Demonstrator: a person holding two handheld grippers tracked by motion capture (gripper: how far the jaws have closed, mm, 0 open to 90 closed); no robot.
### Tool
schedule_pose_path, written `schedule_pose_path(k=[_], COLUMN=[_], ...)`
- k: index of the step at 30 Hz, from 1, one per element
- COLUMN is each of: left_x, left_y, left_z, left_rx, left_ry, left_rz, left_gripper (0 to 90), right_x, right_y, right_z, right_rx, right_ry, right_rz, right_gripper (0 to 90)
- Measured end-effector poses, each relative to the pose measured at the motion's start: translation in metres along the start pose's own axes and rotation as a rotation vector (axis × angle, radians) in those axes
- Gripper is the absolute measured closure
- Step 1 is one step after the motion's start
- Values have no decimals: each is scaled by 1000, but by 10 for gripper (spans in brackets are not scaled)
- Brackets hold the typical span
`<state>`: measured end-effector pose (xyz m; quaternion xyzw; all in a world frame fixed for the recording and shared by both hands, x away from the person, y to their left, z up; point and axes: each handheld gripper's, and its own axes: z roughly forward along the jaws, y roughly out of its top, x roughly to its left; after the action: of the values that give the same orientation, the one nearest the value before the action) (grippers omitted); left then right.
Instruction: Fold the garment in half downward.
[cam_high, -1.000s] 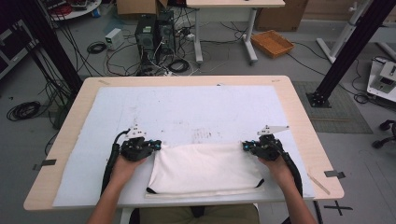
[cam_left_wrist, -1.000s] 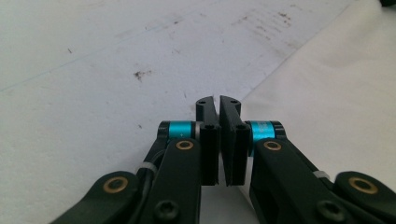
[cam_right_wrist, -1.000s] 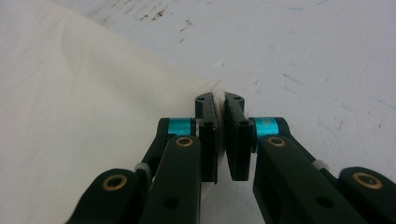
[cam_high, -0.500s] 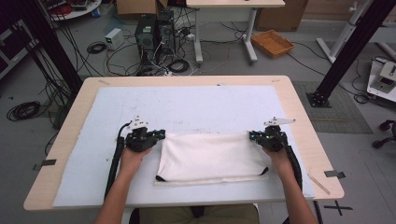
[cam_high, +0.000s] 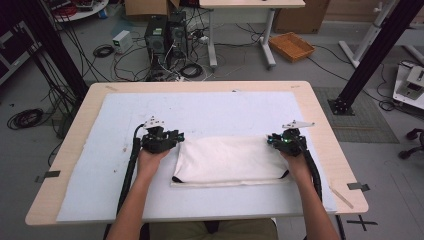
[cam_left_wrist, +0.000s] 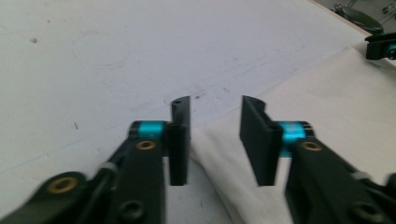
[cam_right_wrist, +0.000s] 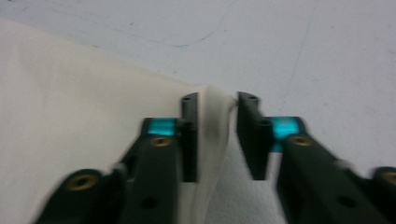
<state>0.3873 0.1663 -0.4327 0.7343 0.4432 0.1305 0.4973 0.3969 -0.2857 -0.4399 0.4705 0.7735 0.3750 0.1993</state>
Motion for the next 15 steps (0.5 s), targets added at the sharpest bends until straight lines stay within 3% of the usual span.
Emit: schedule_pose_path(k=[3, 5, 9, 15], left_x=[-9, -16, -23, -35], left_y=[-6, -15, -31, -46], left_z=[-15, -29, -46, -61], left_rx=[-2, -15, -13, -4], left_ry=[-12, -26, -54, -93], left_rz=[15, 30, 35, 28], left_gripper=[516, 506, 506, 506], right_x=[0, 3, 10, 21], right_y=[1, -2, -15, -41], right_z=[-12, -26, -45, -67], right_rx=[-37, -78, -90, -67], right_ry=[2, 11, 39, 111], right_rz=[21, 27, -15, -21], right_gripper=[461, 415, 414, 421])
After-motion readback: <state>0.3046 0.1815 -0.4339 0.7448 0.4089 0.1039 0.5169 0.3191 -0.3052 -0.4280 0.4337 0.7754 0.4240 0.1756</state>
